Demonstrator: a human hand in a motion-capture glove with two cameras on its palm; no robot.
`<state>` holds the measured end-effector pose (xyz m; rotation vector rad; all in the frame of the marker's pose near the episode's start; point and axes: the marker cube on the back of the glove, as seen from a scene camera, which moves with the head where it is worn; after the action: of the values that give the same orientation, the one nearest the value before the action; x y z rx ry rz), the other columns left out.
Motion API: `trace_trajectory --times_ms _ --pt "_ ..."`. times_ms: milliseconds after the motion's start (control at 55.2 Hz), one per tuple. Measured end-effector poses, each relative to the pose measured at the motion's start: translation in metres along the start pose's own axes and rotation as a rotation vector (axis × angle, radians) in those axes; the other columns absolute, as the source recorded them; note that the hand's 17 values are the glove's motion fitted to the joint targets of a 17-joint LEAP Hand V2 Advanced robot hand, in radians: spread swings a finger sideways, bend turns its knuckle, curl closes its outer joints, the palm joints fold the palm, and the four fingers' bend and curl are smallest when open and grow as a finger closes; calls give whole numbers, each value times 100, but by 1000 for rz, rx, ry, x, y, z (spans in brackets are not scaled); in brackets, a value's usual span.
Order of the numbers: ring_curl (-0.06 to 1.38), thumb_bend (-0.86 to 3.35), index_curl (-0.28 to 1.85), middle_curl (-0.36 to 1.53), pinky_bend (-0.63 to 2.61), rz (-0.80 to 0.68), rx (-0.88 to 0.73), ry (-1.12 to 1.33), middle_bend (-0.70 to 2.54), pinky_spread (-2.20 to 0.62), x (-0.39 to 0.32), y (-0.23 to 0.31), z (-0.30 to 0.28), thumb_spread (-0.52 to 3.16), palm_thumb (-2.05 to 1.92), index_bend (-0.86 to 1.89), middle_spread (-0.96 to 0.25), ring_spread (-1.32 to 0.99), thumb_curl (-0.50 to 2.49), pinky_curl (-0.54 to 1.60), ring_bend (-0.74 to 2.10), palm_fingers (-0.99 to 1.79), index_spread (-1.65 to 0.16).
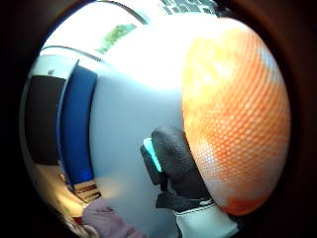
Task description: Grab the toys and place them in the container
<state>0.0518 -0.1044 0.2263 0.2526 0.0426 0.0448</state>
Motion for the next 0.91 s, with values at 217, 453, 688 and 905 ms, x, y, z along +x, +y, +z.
trace_trajectory --times_ms 217,453,688,905 --pt "62 1 15 45 97 -35 200 162 80 -29 -9 -6 -13 133 3 20 -21 -27 27 39 111 116 -25" --pt "72 7 31 65 117 43 90 104 115 -40 -12 -17 -25 140 18 56 -25 -32 35 55 133 124 -25" --pt "71 6 48 72 120 54 79 -13 127 -44 -27 -11 -82 125 30 85 -20 -29 46 62 146 118 -24" --pt "68 2 59 75 122 52 119 13 133 -45 -15 25 -130 116 31 90 -18 -27 53 68 153 112 -22"
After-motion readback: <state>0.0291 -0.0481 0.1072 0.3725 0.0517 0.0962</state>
